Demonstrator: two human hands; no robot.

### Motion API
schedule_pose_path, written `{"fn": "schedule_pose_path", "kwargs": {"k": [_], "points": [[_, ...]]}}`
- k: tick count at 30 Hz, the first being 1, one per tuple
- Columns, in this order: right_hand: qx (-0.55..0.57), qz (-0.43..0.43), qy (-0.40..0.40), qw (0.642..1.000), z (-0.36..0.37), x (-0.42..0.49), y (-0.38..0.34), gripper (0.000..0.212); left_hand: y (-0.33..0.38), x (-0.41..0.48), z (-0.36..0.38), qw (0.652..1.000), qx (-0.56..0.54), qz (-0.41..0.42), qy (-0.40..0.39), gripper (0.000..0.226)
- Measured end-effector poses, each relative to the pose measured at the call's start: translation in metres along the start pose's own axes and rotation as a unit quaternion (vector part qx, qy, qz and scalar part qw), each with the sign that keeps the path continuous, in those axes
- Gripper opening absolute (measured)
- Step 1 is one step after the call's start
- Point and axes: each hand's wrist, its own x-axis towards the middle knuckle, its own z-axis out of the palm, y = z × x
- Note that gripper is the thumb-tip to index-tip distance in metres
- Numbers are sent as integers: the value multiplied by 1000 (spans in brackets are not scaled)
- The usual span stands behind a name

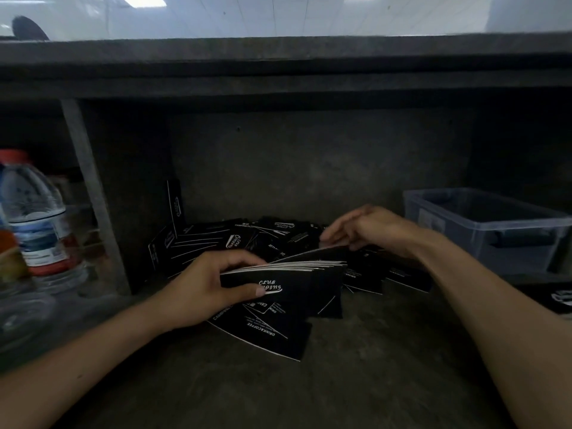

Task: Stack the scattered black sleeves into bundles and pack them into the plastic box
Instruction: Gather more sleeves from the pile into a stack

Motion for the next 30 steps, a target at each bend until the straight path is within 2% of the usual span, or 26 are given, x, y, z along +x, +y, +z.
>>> {"fn": "schedule_pose_path", "kwargs": {"k": [2, 3, 6, 8, 11, 13, 15, 19, 21, 24, 25, 26, 27, 29, 30], "points": [[-129, 14, -10, 991, -3, -1, 3, 19, 1, -1, 0, 1000, 0, 0, -5, 26], [-181, 30, -39, 982, -3, -2, 5, 20, 1, 0, -1, 1000, 1, -2, -1, 25], [-249, 62, -80, 963, -1, -2, 6, 50, 1, 0, -2, 1000, 6, -7, 15, 22], [-254, 58, -79, 962, 0, -3, 4, 52, 0, 1, -1, 1000, 6, -10, 21, 22], [-221, 24, -28, 975, -7, -4, 5, 25, 1, 0, 0, 1000, -5, -9, 15, 31], [-160, -1, 34, 987, -14, -3, 6, 13, 1, 0, 0, 1000, -8, -8, 1, 33], [-82, -24, 80, 993, -17, -2, 7, 13, 1, 0, 0, 1000, -13, -8, -8, 32], [1, -59, 106, 993, -14, -3, 2, 17, -1, 0, 0, 1000, -5, -4, -4, 35], [17, -58, 58, 996, -11, -7, -3, 20, -2, 0, 0, 1000, 0, -5, 13, 50], [62, -16, -106, 992, 0, -13, -11, 24, -3, 0, 0, 999, -16, -17, 25, 75], [87, -4, -106, 990, 2, -9, -10, 26, -1, -1, 0, 999, -22, -19, 20, 78], [104, -1, -66, 992, 4, -4, -8, 26, 1, -1, 0, 999, -26, -17, 14, 76], [93, 0, 22, 995, 5, 3, -2, 24, 2, -1, 1, 1000, -28, -11, 8, 70], [-65, 28, 232, 970, 3, 17, 15, 19, 4, 0, 2, 1000, -21, 4, 3, 52], [-160, 65, 266, 948, 4, 19, 21, 23, 6, -1, 2, 1000, -17, 8, 2, 44]]}}
